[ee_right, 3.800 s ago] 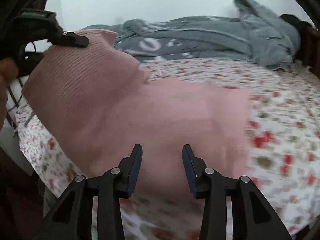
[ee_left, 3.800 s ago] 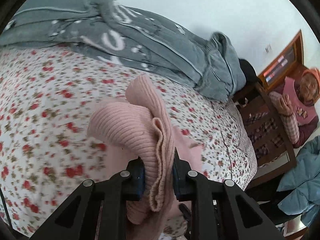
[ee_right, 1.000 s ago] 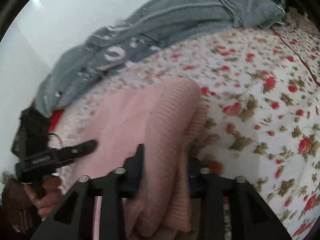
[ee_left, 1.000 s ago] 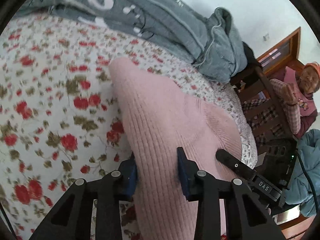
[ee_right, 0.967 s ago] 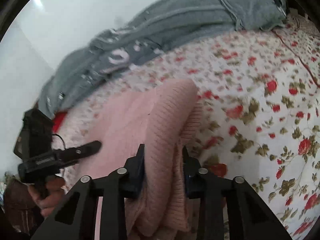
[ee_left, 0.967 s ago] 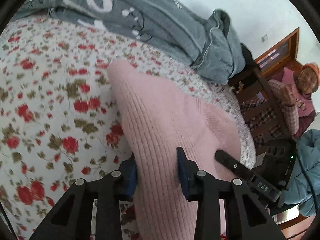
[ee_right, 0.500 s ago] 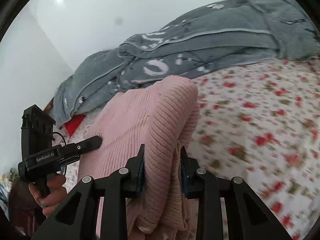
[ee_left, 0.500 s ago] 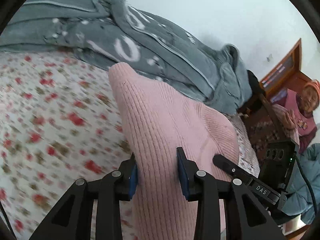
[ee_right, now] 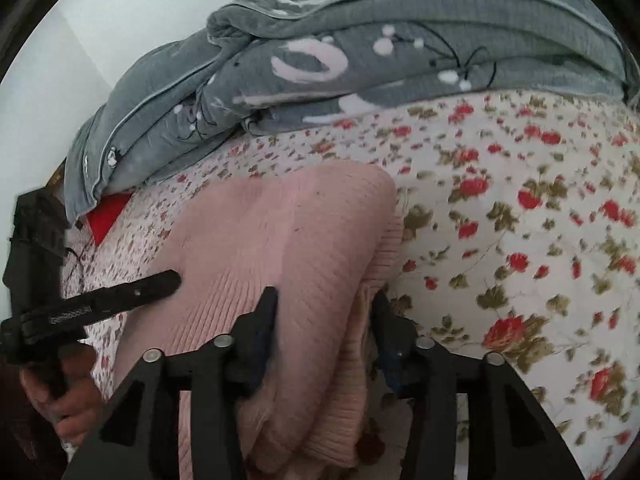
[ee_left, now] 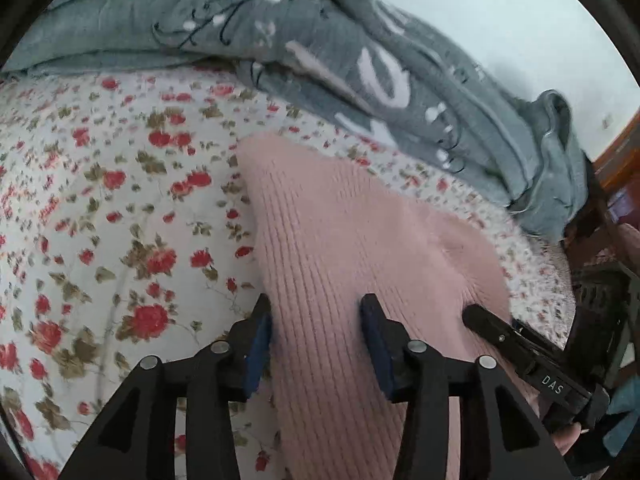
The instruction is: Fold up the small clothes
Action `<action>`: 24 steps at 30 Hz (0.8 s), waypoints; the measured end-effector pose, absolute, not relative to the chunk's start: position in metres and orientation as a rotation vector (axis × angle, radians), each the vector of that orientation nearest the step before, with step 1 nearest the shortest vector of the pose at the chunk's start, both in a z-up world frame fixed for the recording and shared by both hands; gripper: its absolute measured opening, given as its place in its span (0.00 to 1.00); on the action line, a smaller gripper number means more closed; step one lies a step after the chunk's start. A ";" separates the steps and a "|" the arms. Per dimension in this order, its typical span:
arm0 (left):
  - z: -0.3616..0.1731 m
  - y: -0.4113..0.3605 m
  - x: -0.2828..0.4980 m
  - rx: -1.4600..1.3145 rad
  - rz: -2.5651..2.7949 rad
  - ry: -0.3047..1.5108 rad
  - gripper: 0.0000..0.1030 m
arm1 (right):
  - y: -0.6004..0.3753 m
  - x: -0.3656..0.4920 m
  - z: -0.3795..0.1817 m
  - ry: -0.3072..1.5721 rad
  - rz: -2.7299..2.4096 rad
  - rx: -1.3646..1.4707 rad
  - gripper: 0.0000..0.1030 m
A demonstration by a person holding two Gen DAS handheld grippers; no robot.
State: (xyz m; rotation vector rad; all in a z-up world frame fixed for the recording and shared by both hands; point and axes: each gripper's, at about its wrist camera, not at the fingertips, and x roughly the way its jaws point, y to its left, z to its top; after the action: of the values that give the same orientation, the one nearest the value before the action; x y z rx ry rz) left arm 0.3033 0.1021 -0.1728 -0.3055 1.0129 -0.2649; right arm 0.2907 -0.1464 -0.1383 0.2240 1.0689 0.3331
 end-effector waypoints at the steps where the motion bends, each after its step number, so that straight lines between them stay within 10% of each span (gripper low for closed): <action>1: -0.165 0.105 0.300 -0.288 -0.248 1.000 0.43 | -0.145 0.287 -0.128 1.046 0.308 0.162 0.54; 10: -0.129 0.080 0.261 -0.142 -0.286 0.841 0.49 | -0.117 0.253 -0.054 0.767 0.325 -0.026 0.53; 15: -0.166 0.071 0.237 -0.128 -0.258 0.899 0.51 | -0.103 0.242 -0.106 0.882 0.319 -0.081 0.13; 24: -0.167 0.069 0.212 -0.110 -0.209 0.899 0.53 | -0.105 0.239 -0.117 0.903 0.279 -0.063 0.13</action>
State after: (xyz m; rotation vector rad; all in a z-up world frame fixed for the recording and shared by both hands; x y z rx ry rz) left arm 0.2123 0.0690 -0.1670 -0.1099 0.8990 -0.2091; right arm 0.2390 -0.1052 -0.1168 -0.0627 0.9031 0.2789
